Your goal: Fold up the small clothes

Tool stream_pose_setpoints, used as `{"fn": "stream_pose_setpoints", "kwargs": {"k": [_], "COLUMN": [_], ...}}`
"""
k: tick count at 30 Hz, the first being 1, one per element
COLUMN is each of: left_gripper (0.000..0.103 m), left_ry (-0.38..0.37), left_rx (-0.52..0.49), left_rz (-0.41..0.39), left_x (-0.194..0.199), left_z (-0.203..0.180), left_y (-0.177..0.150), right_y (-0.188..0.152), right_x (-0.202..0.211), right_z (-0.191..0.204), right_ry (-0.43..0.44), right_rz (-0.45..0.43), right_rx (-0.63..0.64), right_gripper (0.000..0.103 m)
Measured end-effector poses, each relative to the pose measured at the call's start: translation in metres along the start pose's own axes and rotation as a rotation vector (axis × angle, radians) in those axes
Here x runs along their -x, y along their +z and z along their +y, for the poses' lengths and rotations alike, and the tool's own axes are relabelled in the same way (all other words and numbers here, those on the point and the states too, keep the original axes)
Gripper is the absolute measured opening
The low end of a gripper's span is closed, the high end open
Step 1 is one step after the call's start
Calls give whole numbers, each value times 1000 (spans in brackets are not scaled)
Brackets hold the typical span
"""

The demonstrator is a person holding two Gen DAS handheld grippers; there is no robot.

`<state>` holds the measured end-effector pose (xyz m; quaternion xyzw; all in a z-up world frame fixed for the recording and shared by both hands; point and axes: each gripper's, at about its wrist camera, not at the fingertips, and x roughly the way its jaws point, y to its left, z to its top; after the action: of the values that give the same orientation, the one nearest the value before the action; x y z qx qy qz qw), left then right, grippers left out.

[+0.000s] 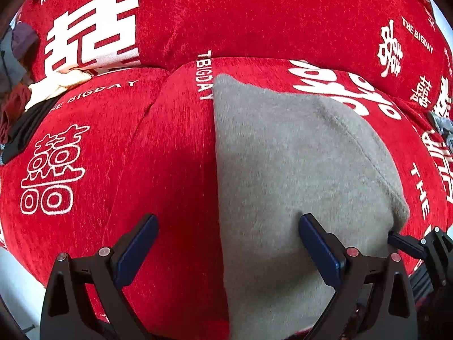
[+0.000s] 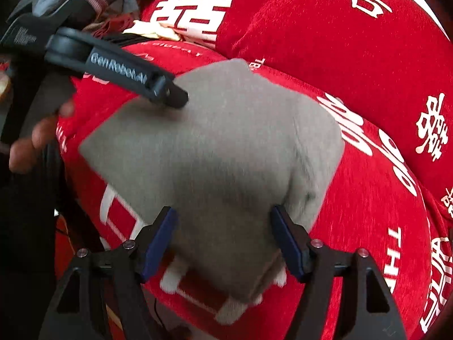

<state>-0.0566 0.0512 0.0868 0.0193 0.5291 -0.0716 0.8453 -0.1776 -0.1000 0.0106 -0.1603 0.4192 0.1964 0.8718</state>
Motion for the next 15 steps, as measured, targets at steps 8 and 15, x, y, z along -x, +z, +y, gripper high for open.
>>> {"fn": "stream_pose_setpoints", "kwargs": {"k": [8,15], "left_gripper": [100,102], "left_ry": [-42,-41], "left_rx": [-5,61], "left_rz": [10,69], "left_x": [23,1], "left_z": [7,19], "left_y": [-5,-11], "right_y": [24,59], "right_x": [40,-31], "right_z": [-28,-75], "right_ry": [79,129], "right_rz": [-91,40], "right_rx": [-61,-161], "right_gripper": [80,79]}}
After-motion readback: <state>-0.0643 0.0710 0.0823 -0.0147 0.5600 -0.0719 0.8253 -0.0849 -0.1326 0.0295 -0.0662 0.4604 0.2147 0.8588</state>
